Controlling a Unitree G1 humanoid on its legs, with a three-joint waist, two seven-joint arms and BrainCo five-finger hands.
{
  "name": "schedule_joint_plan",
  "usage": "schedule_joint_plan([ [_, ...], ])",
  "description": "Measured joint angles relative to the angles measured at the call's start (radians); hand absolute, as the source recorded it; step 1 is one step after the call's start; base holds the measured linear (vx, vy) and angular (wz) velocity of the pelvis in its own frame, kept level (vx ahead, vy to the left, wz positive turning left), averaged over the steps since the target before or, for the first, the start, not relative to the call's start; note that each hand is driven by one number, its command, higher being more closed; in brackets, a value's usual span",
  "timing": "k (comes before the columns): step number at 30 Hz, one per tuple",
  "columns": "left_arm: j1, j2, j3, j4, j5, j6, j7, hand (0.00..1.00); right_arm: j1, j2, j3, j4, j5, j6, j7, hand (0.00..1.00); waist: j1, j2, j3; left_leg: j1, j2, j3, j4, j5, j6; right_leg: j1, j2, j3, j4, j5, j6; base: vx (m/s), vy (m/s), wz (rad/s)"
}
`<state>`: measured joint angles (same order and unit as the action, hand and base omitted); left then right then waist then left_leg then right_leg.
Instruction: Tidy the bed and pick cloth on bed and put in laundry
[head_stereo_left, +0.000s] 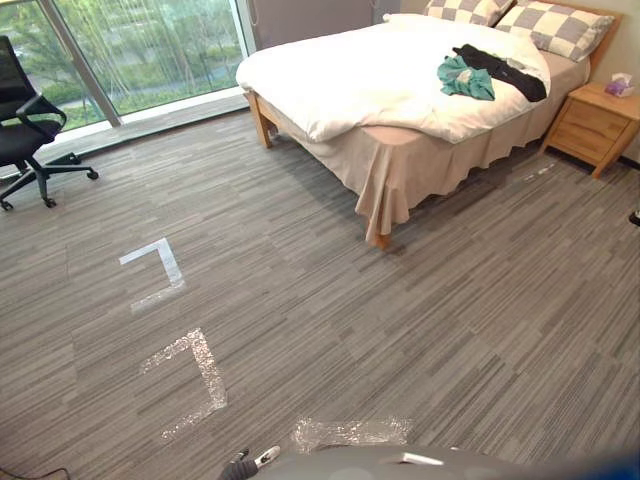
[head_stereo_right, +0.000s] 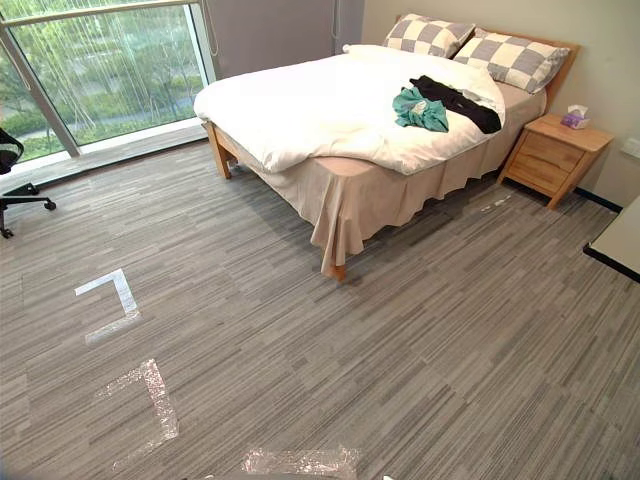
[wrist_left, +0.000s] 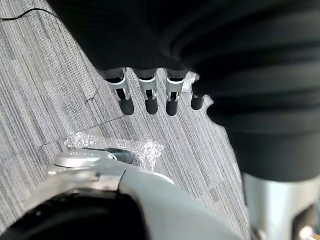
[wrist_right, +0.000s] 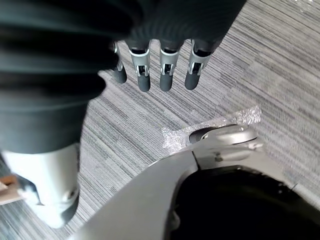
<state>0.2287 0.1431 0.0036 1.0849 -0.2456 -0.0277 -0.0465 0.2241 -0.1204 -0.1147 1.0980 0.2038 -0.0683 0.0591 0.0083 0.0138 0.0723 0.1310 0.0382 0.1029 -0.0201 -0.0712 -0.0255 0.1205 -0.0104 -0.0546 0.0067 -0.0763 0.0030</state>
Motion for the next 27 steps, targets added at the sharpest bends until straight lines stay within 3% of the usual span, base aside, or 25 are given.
schedule_joint_plan([
  [3,0.001,0.002,0.000,0.000,0.001,-0.020,-0.012,0.00,-0.002,0.002,-0.001,0.003,-0.001,-0.005,0.000,0.00,0.000,-0.012,0.006,0.027,0.000,0.003,-0.020,0.008,0.007,0.031,0.001,-0.006,-0.028,0.007,-0.003,0.11,0.002,0.01],
  [6,-0.001,0.001,0.000,-0.001,0.004,-0.041,-0.024,0.00,-0.007,0.002,-0.004,0.003,-0.002,-0.005,0.001,0.00,0.001,-0.007,0.015,0.038,0.000,0.011,-0.035,0.009,0.004,0.032,0.002,-0.018,-0.037,0.007,-0.001,0.11,-0.008,0.00],
  [12,-0.003,0.001,0.000,-0.002,0.036,-0.047,-0.025,0.00,-0.026,0.004,-0.018,0.003,-0.002,-0.006,0.010,0.00,-0.001,-0.005,0.023,0.071,0.004,0.052,-0.039,-0.006,-0.034,0.061,0.001,-0.034,-0.038,-0.003,0.061,0.05,-0.012,-0.02],
  [19,-0.003,-0.001,0.007,-0.002,0.076,-0.072,-0.038,0.00,-0.029,0.006,-0.021,0.003,-0.009,-0.028,0.015,0.00,0.000,-0.004,0.037,0.078,0.005,0.060,-0.042,-0.009,-0.038,0.059,0.001,-0.034,-0.023,-0.005,0.059,0.00,-0.029,-0.05],
  [21,-0.007,0.000,0.007,-0.004,0.084,-0.075,-0.039,0.00,-0.029,0.008,-0.021,-0.001,-0.006,-0.037,0.010,0.00,0.000,-0.009,0.047,0.074,0.005,0.075,-0.024,-0.018,-0.038,0.029,-0.005,-0.034,0.041,-0.037,0.047,-0.05,-0.021,-0.10],
  [23,-0.022,0.001,0.004,-0.005,0.093,-0.067,-0.032,0.00,-0.029,0.013,-0.020,-0.024,0.024,-0.050,-0.010,0.00,-0.005,-0.013,0.080,0.059,0.003,0.096,0.034,-0.061,-0.013,-0.080,-0.031,-0.049,0.283,-0.124,0.078,-0.09,-0.010,-0.14],
  [25,-0.029,0.006,-0.006,-0.012,0.093,-0.059,-0.018,0.00,-0.030,0.017,-0.020,-0.038,0.032,-0.057,-0.025,0.00,-0.006,-0.014,0.096,0.062,-0.002,0.130,0.060,-0.076,0.008,-0.187,-0.065,-0.080,0.494,-0.142,0.107,-0.10,0.018,-0.38],
  [27,-0.042,0.018,-0.025,-0.012,0.083,-0.038,-0.003,0.00,-0.033,0.025,-0.019,-0.040,0.039,-0.063,-0.034,0.00,-0.012,-0.022,0.110,0.072,-0.002,0.170,0.073,-0.090,0.025,-0.242,-0.106,-0.142,0.609,-0.156,0.104,-0.11,0.031,-0.62],
])
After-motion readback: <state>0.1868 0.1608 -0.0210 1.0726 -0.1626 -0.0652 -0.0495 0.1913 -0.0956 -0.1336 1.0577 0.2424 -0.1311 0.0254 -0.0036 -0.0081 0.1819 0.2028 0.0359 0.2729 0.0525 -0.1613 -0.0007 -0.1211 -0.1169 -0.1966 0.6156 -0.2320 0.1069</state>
